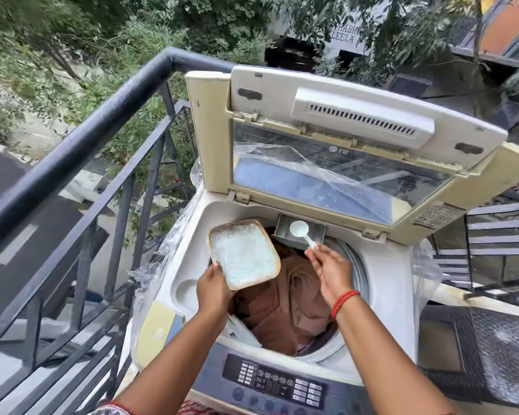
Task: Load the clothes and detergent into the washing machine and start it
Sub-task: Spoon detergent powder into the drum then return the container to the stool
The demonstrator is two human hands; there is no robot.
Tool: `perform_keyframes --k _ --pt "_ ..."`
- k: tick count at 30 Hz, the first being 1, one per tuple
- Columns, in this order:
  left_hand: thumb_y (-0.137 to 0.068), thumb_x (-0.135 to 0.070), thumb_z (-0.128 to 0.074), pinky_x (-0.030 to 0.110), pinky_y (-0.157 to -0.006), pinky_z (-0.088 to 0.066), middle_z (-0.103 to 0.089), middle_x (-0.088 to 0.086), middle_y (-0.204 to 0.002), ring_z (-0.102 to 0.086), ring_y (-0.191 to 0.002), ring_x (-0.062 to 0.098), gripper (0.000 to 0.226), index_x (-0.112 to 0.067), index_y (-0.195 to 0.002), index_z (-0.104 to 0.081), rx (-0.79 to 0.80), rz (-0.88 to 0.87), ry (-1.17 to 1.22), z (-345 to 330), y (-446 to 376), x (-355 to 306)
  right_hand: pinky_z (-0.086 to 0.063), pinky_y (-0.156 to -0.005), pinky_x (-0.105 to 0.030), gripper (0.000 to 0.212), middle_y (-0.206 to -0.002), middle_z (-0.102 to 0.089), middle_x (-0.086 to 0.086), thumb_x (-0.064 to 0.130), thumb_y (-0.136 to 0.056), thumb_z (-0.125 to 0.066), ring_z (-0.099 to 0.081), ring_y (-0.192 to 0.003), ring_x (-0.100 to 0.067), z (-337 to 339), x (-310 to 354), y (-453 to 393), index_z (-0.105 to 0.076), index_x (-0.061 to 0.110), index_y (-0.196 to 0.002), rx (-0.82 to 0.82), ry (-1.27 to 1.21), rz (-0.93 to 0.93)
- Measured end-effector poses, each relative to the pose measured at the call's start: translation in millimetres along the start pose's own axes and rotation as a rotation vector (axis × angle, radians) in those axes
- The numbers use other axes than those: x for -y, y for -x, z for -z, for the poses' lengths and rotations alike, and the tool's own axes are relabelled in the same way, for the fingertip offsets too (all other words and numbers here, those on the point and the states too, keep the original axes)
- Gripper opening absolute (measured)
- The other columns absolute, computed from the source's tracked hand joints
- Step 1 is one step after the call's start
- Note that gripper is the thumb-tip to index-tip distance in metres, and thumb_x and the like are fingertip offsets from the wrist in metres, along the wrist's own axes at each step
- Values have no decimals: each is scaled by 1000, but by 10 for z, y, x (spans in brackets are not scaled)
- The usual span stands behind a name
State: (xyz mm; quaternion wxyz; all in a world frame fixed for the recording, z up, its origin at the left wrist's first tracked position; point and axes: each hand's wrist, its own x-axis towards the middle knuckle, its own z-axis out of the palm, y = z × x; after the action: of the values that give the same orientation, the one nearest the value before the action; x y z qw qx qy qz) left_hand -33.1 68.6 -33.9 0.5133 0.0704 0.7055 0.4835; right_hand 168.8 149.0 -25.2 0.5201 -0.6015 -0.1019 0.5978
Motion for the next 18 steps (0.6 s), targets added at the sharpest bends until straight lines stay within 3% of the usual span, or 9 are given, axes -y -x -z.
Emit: perform_keyframes --k 2,4,7,10,13,18 --pt "-102 -37 -42 52 -93 -53 -71 1 -100 -67 -100 27 34 -29 -82 -68 8 2 -8 23 -11 12 -55 -60 -11 12 -78 -68 -8 -9 -92 -57 -70 -57 -5 21 -47 -146 -65 -7 -100 -22 143 59" --pt "-102 -38 -41 51 -93 -53 -71 1 -103 -67 -101 26 33 -29 -85 -68 14 -2 -12 52 -48 33 -53 -63 -8 20 -85 -70 -9 -2 -92 -61 -69 -60 1 52 -94 -246 -66 -8 -111 -36 336 149" --pt "-102 -38 -41 51 -93 -54 -71 1 -105 -67 -101 26 33 -30 -87 -69 25 -17 -22 77 -103 27 -45 -62 0 19 -92 -74 -8 1 -91 -63 -65 -62 8 58 -67 -229 -73 2 -107 -35 788 436" --pt "-103 -36 -41 50 -91 -55 -71 2 -103 -68 -99 26 33 -27 -88 -69 38 -25 -6 87 -116 -20 -49 -72 -16 23 -90 -77 -11 -1 -87 -65 -72 -76 -17 74 -51 -231 -76 9 -104 -6 1115 777" --pt "-103 -33 -41 49 -91 -55 -71 3 -102 -68 -99 26 32 -25 -88 -68 43 -22 4 85 -132 -64 -53 -74 -23 30 -91 -76 -14 -12 -79 -67 -73 -79 -27 117 -69 -282 -77 5 -102 45 1228 968" --pt "-104 -31 -40 47 -90 -55 -69 6 -107 -68 -101 27 29 -25 -94 -66 64 -32 -1 78 -151 -104 -52 -81 -29 38 -93 -75 -17 -18 -73 -67 -72 -84 -31 161 -30 -354 -76 3 -103 102 1301 1023"
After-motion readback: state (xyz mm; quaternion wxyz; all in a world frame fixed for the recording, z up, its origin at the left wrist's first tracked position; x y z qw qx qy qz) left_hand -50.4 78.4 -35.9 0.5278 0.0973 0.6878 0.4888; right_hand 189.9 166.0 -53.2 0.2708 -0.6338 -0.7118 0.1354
